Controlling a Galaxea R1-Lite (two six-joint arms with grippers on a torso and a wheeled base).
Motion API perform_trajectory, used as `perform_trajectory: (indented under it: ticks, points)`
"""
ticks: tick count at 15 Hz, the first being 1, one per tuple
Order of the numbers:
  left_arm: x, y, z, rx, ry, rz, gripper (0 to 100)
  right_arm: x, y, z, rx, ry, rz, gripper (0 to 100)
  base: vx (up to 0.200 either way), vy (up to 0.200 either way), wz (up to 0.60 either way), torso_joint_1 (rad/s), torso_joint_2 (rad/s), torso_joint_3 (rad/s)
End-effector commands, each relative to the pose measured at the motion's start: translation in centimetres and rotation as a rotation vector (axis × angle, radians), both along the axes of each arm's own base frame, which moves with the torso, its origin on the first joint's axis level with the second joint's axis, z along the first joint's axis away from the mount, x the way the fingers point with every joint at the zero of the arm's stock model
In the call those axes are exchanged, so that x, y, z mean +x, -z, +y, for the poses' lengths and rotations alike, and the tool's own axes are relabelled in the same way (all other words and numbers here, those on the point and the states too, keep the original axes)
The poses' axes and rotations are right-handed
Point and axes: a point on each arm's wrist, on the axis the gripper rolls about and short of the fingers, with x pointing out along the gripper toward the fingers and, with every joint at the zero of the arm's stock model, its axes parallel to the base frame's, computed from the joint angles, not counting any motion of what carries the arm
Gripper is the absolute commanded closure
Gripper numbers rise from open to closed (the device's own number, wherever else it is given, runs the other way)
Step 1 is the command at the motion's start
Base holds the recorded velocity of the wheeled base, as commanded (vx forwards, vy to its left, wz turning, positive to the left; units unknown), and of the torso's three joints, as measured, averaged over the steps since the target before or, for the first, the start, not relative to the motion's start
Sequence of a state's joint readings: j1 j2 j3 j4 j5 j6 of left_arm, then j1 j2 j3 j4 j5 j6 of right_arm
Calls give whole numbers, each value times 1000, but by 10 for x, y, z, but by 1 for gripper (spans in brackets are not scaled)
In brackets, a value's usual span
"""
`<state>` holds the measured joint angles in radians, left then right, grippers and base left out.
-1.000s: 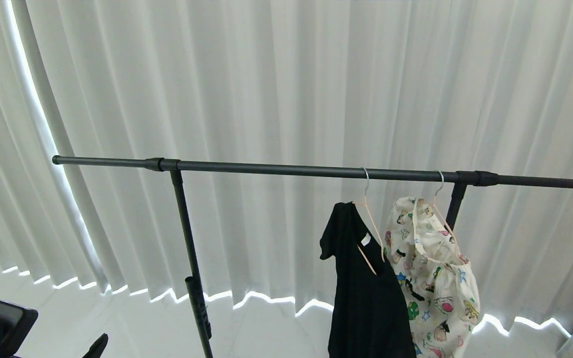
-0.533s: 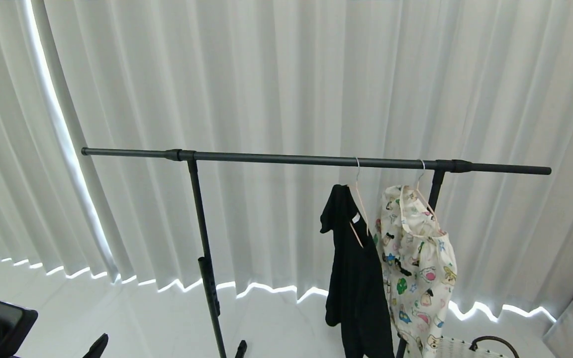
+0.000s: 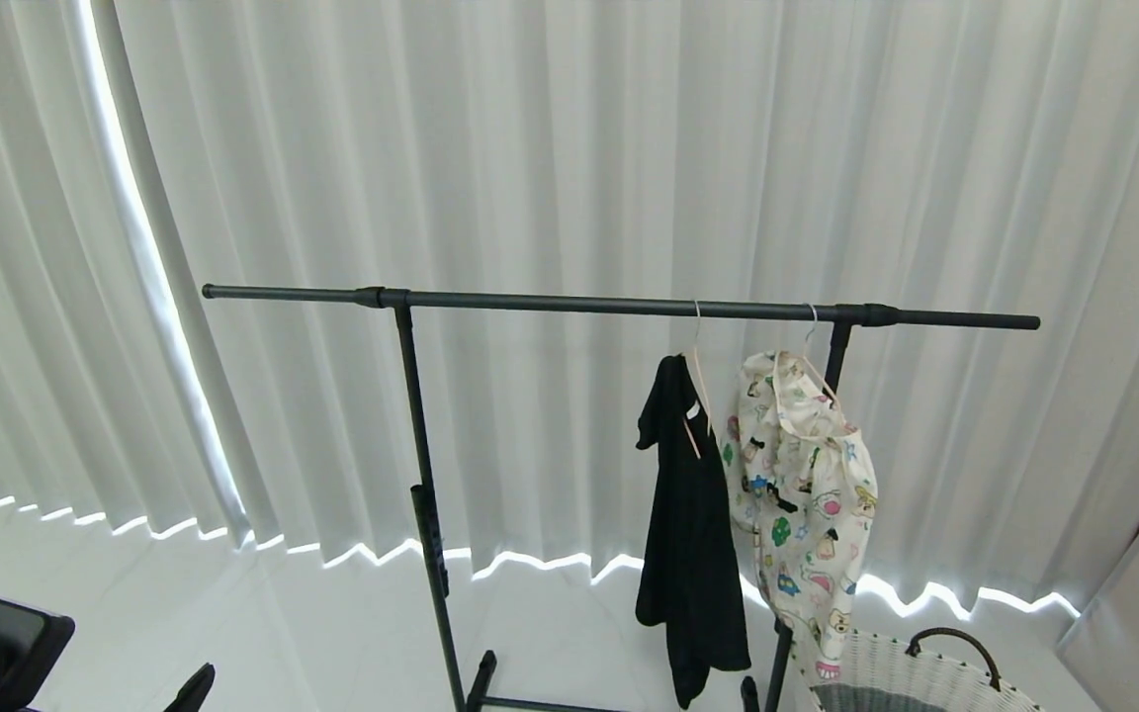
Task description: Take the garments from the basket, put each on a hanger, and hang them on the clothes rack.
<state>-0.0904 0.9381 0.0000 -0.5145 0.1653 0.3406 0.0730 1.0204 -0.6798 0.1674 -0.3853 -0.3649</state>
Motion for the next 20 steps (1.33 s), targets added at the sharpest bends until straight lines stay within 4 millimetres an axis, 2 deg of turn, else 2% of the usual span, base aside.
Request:
perform_trajectory:
  ticks: [1,5,13,14,20]
  points:
    - [0,0,0,0,0,3,0,2,1,0,-1,-1,7,0,0,0,0,0,0,0]
    - [0,0,0,1,0,1,0,1,1,0,0,-1,6,0,0,0,0,-58,127,70]
    - [-1,-1,0,2,-6,-7,0,-1,7,0,0,-1,3,0,0,0,0,-241,532,283]
    - [-5,-4,1,-1,-16,-48,0,-7,18,0,0,-2,-18,0,0,0,0,-237,535,290]
    - [-19,-8,5,12,-102,-127,0,-29,42,-5,-1,32,-12,0,0,0,0,-220,509,286]
